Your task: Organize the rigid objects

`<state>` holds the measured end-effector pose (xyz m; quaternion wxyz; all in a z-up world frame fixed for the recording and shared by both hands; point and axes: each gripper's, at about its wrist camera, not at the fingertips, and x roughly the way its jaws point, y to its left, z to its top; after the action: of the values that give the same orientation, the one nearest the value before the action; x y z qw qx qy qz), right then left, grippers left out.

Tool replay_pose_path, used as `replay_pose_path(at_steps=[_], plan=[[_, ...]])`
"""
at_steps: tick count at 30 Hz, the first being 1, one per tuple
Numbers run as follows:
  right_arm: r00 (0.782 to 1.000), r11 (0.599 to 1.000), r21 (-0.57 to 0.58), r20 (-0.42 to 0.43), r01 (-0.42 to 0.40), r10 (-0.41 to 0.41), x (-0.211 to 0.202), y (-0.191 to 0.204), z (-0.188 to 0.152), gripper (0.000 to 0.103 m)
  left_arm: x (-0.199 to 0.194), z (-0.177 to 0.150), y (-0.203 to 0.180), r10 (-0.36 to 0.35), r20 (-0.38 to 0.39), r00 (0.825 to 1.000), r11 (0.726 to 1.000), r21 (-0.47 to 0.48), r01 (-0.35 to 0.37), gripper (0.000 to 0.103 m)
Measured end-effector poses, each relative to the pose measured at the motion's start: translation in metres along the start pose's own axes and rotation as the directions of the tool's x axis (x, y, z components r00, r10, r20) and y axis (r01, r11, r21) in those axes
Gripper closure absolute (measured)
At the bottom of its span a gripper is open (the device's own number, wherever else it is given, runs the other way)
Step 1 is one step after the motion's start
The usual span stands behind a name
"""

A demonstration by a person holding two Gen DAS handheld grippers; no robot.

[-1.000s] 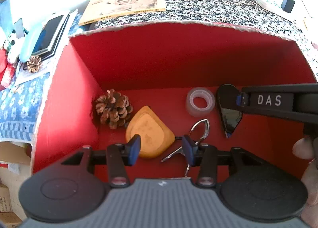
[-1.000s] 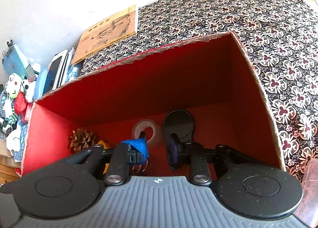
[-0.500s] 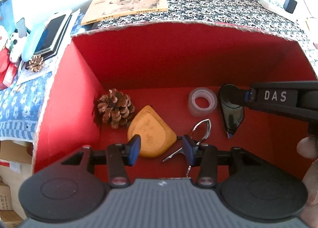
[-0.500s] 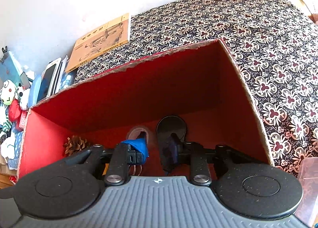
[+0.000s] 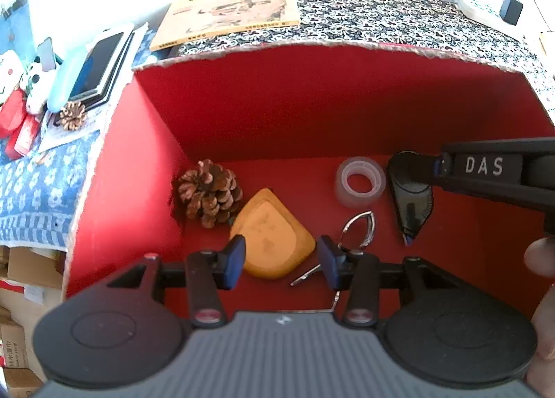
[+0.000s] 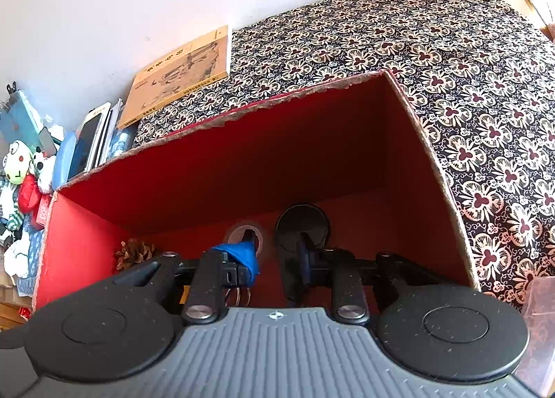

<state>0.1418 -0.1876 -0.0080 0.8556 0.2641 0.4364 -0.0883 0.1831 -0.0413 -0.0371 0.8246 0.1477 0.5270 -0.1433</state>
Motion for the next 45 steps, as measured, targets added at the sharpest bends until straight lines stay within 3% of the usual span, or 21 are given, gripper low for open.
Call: replay_pose_path(at_steps=[40,45], plan=[[1.000,1.000,-0.023,-0.010,-0.009,0.009,-0.001,0.005,0.000,0.094,-0.005,-0.004,-0.001,0.007,0.064,0.998,1.000,-0.011,-0.007,0.055],[0.999,0.998,-0.054,-0.013,0.036,-0.037,-0.004,0.011,0.002,0.094,-0.008,-0.006,-0.005,0.033,0.089,0.996,0.999,0.007,-0.033,0.047]])
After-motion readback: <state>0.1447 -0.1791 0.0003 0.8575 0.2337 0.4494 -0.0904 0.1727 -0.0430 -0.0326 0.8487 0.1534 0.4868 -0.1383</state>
